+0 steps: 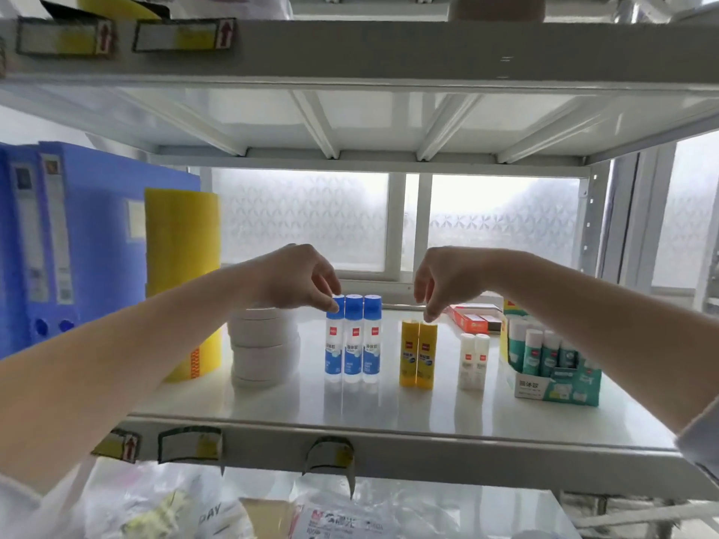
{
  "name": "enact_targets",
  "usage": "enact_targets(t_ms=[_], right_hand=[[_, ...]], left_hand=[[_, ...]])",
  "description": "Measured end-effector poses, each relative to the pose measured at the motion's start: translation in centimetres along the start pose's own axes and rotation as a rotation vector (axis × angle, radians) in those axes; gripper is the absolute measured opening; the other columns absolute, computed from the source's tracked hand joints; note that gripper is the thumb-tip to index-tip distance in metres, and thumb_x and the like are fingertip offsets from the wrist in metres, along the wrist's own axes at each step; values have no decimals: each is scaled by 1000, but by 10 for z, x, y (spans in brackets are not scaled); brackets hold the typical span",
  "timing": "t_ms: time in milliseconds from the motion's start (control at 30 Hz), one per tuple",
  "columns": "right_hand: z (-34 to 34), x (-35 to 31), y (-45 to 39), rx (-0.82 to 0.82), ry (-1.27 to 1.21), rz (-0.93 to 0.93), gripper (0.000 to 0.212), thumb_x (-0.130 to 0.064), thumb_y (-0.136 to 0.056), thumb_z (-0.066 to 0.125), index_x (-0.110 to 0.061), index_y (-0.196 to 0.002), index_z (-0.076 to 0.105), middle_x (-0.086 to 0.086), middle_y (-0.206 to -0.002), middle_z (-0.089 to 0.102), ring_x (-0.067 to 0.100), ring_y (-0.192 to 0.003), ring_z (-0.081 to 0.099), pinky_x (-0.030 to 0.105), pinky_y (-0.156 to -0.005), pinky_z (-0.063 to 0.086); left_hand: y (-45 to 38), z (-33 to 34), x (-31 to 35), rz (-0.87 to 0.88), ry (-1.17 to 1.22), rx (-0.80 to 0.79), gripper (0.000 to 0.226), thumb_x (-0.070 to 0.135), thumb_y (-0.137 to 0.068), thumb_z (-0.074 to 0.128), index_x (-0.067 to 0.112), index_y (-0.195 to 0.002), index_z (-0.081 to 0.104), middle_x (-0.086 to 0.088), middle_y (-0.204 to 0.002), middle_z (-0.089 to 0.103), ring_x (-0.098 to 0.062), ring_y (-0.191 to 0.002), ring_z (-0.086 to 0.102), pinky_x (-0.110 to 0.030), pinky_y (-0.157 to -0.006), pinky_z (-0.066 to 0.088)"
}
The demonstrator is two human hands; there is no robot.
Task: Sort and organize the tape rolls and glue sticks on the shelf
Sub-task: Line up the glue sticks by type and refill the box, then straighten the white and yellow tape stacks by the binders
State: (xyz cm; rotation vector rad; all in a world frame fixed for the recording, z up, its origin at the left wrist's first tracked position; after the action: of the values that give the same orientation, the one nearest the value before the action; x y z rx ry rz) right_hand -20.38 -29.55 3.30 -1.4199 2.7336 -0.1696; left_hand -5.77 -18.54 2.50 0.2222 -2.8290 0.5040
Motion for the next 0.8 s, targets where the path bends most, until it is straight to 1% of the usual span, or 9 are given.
enact_targets(t_ms=[100, 200, 333, 467, 533, 567, 633, 700, 800], right_hand=[[2, -17, -13, 5, -2, -24, 36, -21, -78, 76, -8, -111, 69, 4, -107, 69, 18, -97, 61, 30, -90, 48], [3, -30, -23, 18, 2, -50, 36, -21, -79, 75, -9, -111, 68, 3, -107, 69, 15, -93, 59, 27, -85, 46], [2, -43, -36, 31, 21, -71, 37, -24, -77, 76, -10, -110, 68, 3, -107, 69, 17, -96, 61, 29, -86, 49], [-2, -65, -50, 40, 15, -108, 38, -24, -78, 76, -9, -112, 67, 1, -107, 69, 14, -92, 58, 27, -83, 47], [-4, -79, -58, 66, 2, -128, 40, -26, -78, 76, -9, -113, 67, 2, -109, 68, 14, -91, 57, 27, -84, 47], [-4, -86, -63, 87, -8, -139, 42, -27, -77, 77, -10, -113, 67, 2, -110, 67, 15, -93, 57, 28, -85, 47], [-2, -102, -73, 124, -44, -161, 49, -32, -75, 78, -12, -117, 64, 2, -118, 63, 18, -101, 56, 33, -94, 47], [6, -120, -82, 132, -128, -185, 62, -36, -72, 79, -14, -125, 57, 3, -126, 57, 21, -112, 54, 37, -100, 45], [27, -143, -90, 97, -255, -153, 81, -37, -69, 81, -9, -136, 45, 8, -134, 53, 25, -119, 52, 38, -102, 44]], left_hand=[[10, -8, -21, -38, 4, 26, 27, 26, -77, 76, 18, -102, 69, 8, -91, 71, -7, -87, 67, -26, -85, 54], [16, -16, -39, -73, 11, 61, 35, 27, -77, 76, 17, -109, 67, 5, -98, 70, -9, -91, 67, -27, -88, 53], [21, -21, -60, -102, 33, 79, 40, 29, -76, 77, 17, -112, 65, 4, -102, 69, -8, -94, 66, -24, -86, 52], [28, -30, -81, -132, 50, 87, 44, 30, -76, 77, 17, -116, 63, 5, -106, 67, -6, -95, 64, -18, -80, 50], [32, -38, -93, -151, 22, 125, 49, 32, -76, 77, 17, -120, 61, 4, -112, 65, -8, -98, 62, -15, -76, 47], [35, -41, -100, -167, 16, 155, 53, 33, -76, 76, 18, -123, 58, 3, -116, 64, -10, -101, 60, -17, -78, 47], [40, -44, -114, -217, 80, 212, 67, 35, -75, 77, 17, -133, 49, -1, -128, 58, -14, -113, 57, -24, -86, 48], [47, -38, -129, -281, 206, 240, 80, 34, -74, 77, 14, -141, 37, -6, -138, 49, -20, -124, 51, -26, -88, 45], [56, -14, -149, -372, 359, 206, 94, 34, -73, 77, 11, -147, 24, -10, -148, 39, -23, -132, 43, -27, -94, 41]])
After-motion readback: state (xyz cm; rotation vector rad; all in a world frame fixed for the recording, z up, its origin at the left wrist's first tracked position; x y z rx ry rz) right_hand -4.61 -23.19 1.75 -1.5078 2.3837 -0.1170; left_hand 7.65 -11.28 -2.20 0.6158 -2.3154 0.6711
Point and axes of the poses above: each hand's wrist, its own y-axis away from the middle knuckle, its own z-axis out of the palm, x = y × z, the point moved 6 cm from there along -y, towards the middle knuckle
